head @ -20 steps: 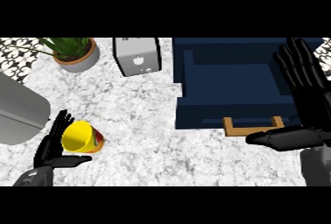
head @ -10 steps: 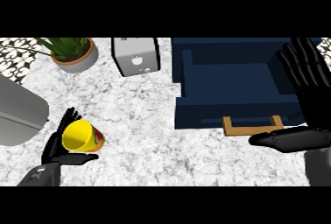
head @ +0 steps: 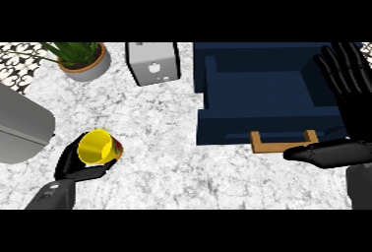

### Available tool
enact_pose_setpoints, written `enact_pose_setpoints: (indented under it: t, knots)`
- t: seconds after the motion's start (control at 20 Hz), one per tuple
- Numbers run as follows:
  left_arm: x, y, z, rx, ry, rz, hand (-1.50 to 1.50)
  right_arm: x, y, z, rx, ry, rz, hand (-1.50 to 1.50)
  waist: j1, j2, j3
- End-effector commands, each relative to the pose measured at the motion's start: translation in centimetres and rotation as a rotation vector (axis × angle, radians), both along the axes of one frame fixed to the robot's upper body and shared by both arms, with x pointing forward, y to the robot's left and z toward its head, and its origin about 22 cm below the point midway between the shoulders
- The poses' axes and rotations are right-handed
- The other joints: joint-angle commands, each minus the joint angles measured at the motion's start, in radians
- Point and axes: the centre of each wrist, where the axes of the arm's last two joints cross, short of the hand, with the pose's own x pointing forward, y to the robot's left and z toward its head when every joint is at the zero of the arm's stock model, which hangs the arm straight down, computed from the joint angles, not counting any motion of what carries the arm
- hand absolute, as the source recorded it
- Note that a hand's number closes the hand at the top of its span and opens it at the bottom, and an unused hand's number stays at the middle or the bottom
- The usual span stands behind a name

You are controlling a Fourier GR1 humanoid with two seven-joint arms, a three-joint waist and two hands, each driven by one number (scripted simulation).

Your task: Pick up the cup, place it into the drawer and close the drawer

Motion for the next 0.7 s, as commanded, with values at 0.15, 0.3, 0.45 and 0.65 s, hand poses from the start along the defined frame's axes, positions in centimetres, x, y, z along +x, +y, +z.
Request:
enact_pose_setpoints:
  t: [0.15, 0.3, 0.45, 0.65]
  knots:
    - [1.8, -1.4, 0.9, 0.129, -0.287, 0.136, 1.50, 0.2, -0.9, 0.3, -0.010, -0.002, 0.018, -1.50, -0.001, 0.000, 0.001]
    - [2.5, -2.2, 1.2, -0.046, -0.346, 0.071, 1.50, 0.8, -0.3, 1.0, 0.008, 0.011, -0.006, -1.50, 0.011, -0.004, 0.001]
    - [2.1, -4.4, 0.3, -0.059, -0.363, 0.178, 1.50, -1.4, 0.3, 0.1, 0.015, 0.005, 0.000, -1.50, 0.000, -0.007, 0.002]
    - [4.7, -6.9, 1.7, -0.104, -0.394, 0.209, 1.50, -0.2, -0.4, -0.6, -0.001, 0.003, -0.020, -1.50, 0.009, -0.006, 0.003]
